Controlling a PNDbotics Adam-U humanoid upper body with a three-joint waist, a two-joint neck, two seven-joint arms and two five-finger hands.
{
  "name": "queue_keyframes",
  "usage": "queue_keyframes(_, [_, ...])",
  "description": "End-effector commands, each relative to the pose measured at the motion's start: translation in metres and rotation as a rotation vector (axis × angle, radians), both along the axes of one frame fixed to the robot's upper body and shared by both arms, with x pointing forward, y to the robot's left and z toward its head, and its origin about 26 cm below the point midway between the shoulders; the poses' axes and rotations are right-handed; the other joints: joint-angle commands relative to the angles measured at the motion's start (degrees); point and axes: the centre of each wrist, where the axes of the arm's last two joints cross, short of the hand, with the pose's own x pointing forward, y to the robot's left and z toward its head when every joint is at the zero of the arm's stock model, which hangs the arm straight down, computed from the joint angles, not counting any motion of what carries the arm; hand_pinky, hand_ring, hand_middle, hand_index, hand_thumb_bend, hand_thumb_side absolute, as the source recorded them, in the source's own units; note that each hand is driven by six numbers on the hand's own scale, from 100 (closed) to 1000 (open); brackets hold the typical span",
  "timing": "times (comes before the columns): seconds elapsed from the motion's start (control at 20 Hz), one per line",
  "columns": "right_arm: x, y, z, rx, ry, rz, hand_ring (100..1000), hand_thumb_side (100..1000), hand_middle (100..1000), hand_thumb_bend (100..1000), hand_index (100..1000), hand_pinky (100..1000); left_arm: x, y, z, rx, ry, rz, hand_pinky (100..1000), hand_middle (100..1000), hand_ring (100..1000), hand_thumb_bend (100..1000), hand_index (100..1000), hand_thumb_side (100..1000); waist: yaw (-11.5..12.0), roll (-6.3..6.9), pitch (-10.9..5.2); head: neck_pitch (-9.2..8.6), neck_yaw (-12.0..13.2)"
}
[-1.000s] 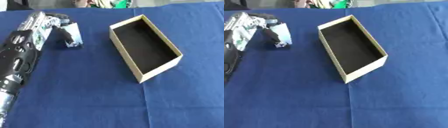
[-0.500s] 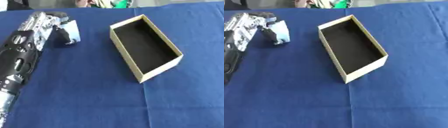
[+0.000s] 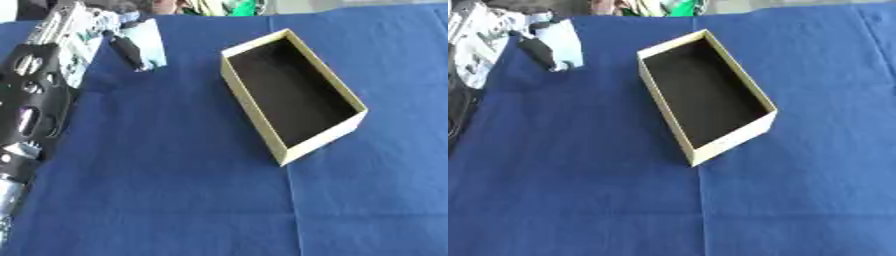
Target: Pick up objects on the table and place them in the box.
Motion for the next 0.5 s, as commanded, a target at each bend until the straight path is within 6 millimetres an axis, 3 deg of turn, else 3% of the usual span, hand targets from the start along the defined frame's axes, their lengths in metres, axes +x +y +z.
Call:
queue_keyframes(0.05, [-0.003, -0.002, 0.009, -0.018, -0.021, -0.002, 760, 946, 655, 100, 801, 696, -0.013, -0.008, 0.032, -0.017, -0.091, -0.052, 714, 560, 692, 100, 678, 340, 0.1, 0.36, -2.23, 0.57, -0.6])
queue_keyframes(0.5, [-0.002, -0.002, 0.016, -0.015, -0.041, 0.018, 758, 944, 656, 100, 800, 695, -0.035, -0.07, 0.043, -0.102, -0.118, -0.255, 691, 506, 624, 106, 634, 417, -0.9, 0.37, -2.97, 0.38, -0.4])
